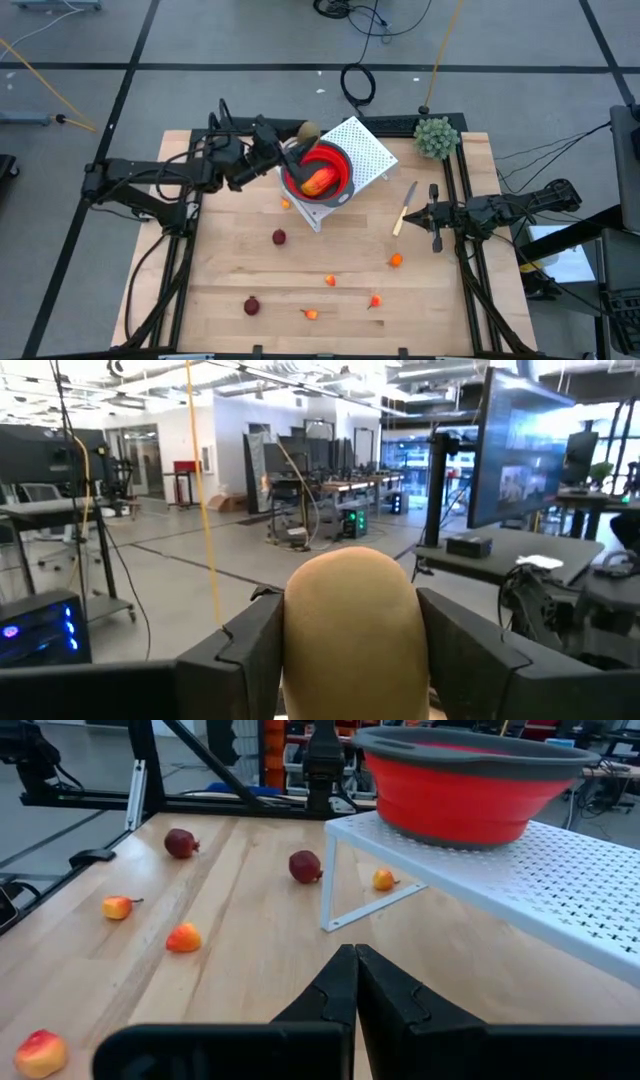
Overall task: Pick & Place Fruit
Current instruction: Put the kiwi into the red strainer bowl on the shelf
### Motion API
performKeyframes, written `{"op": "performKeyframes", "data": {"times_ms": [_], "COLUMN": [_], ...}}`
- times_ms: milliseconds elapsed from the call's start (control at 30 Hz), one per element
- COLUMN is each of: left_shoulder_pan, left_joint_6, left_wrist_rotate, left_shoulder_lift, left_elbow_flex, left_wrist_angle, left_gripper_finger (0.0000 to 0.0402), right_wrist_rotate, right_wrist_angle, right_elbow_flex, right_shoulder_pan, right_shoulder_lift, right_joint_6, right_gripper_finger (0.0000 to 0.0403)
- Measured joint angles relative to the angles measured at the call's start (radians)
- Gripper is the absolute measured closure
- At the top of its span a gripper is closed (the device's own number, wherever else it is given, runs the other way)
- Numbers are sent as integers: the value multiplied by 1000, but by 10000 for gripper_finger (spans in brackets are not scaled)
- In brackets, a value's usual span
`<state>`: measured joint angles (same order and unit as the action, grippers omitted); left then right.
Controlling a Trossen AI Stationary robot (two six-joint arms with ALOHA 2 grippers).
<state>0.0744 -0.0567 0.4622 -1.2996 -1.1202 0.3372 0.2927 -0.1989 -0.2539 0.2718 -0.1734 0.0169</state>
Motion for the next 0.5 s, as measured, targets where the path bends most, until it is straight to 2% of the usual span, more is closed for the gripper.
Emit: {"op": "performKeyframes", "data": {"times_ms": [333, 500], "left_shoulder_pan": [7, -6], "left_joint_6": [85, 144], "left_wrist_rotate": [-24, -19], "left_shoulder_lift": [-43, -59], "left_elbow_flex": [0, 0], "left_wrist_angle": [-59, -106], "left_gripper_finger": [187, 199], "right_wrist_rotate": [-1, -1], "right_wrist_angle": [-1, -2], "right_elbow_flex": [0, 0], "right_shoulder_pan": [0, 0], "right_shoulder_lift": [0, 0], "right_joint_6": [-1, -2], "right_gripper_finger": [403, 403]}}
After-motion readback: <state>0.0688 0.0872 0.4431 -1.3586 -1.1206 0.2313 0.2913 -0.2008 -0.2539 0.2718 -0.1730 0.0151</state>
